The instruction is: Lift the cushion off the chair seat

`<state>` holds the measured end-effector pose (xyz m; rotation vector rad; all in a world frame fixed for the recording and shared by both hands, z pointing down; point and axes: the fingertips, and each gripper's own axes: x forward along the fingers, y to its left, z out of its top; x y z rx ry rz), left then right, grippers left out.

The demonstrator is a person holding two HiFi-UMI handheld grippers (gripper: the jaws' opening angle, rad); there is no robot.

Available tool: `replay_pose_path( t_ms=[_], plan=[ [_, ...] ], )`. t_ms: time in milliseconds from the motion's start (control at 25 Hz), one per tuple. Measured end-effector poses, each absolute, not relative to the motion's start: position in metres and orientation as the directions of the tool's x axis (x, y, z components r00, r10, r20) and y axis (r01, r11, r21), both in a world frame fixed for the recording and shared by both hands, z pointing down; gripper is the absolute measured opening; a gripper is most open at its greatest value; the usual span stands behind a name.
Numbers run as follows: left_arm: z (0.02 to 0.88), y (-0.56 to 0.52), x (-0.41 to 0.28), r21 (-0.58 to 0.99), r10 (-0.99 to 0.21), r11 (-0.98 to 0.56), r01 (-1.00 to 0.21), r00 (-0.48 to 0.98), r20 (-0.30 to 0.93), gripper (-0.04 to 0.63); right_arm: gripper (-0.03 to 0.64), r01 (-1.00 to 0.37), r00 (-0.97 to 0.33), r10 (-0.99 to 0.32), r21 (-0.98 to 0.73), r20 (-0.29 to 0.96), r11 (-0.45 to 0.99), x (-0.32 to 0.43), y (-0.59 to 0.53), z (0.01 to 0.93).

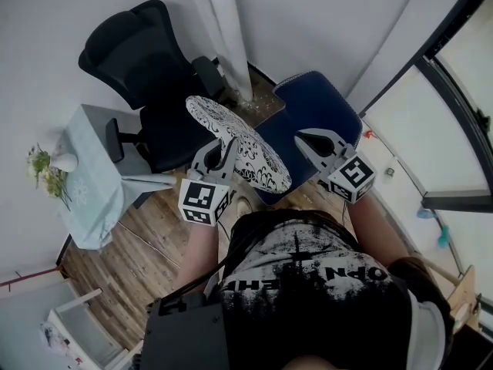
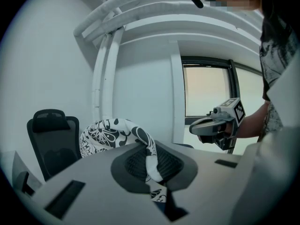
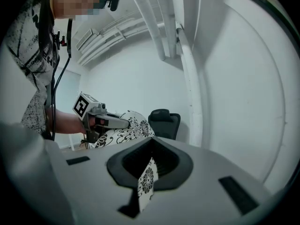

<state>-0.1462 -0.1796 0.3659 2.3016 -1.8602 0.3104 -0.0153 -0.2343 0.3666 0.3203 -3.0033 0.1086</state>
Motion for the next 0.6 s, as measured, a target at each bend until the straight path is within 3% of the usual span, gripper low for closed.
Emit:
replay_pose_path(
  t_ms=[600],
  plan=[
    [0.3747, -0.1823, -0.1385, -0.004, -0.934, -0.226, -0.974, 0.216, 0.286, 0.021, 0.015, -0.222, -0.968, -0.213, -0.060, 0.133, 0.973, -0.0129, -0.2342, 0.3723]
  ],
)
